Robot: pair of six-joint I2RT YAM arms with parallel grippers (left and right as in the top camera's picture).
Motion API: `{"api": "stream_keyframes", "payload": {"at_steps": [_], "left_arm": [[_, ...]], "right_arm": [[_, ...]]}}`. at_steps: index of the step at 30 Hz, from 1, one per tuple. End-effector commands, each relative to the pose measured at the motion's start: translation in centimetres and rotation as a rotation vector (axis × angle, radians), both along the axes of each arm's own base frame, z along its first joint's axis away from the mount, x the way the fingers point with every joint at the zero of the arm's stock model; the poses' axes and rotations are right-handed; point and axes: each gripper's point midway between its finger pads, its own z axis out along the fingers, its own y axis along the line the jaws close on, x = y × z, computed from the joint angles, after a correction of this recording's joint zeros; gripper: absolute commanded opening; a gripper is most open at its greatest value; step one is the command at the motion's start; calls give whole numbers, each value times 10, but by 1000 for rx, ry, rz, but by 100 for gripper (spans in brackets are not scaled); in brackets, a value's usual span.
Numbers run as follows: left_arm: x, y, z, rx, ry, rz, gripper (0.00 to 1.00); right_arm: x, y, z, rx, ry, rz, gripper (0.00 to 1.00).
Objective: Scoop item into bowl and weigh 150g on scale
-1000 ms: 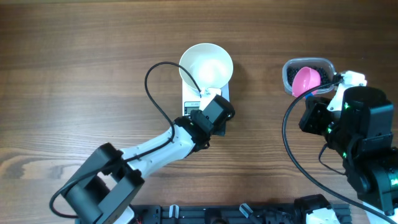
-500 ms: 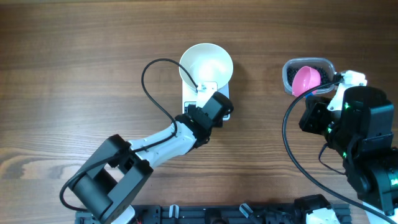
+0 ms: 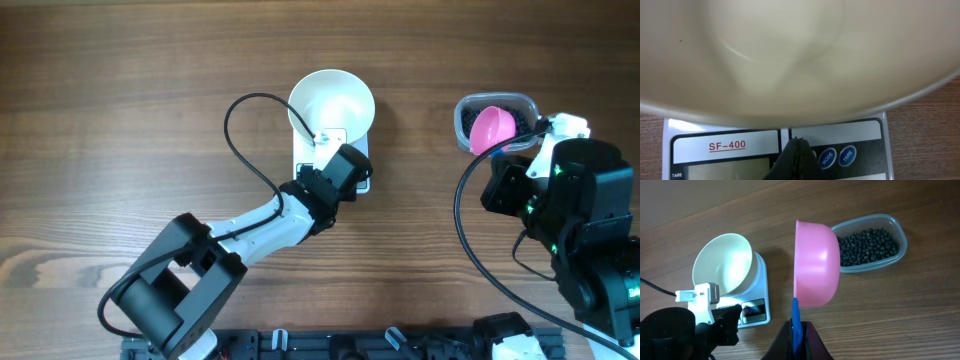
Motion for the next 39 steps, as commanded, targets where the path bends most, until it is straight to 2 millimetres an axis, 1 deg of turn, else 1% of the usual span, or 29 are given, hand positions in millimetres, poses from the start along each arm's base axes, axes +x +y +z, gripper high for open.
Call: {"api": "stream_keyframes", "payload": {"at_steps": [1, 6, 11, 19, 25, 31, 39], "left_arm": [[0, -2, -4, 5, 10, -16, 4], [-1, -4, -8, -2, 21, -25, 4], [-2, -4, -19, 11, 38, -27, 4], [-3, -6, -20, 2, 47, -32, 4], [-10, -12, -23, -21, 83, -63, 4], [-18, -6, -30, 1, 128, -65, 4], [-18, -4, -31, 11, 124, -58, 4]], "right_arm": [[2, -3, 10, 5, -27, -25, 4], [2, -3, 10, 5, -27, -25, 4], [2, -3, 9, 5, -27, -25, 4], [3, -3, 10, 6, -31, -26, 4], [4, -3, 11, 7, -36, -25, 4], [4, -3, 11, 7, -35, -26, 4], [3, -3, 11, 7, -34, -25, 4]]}}
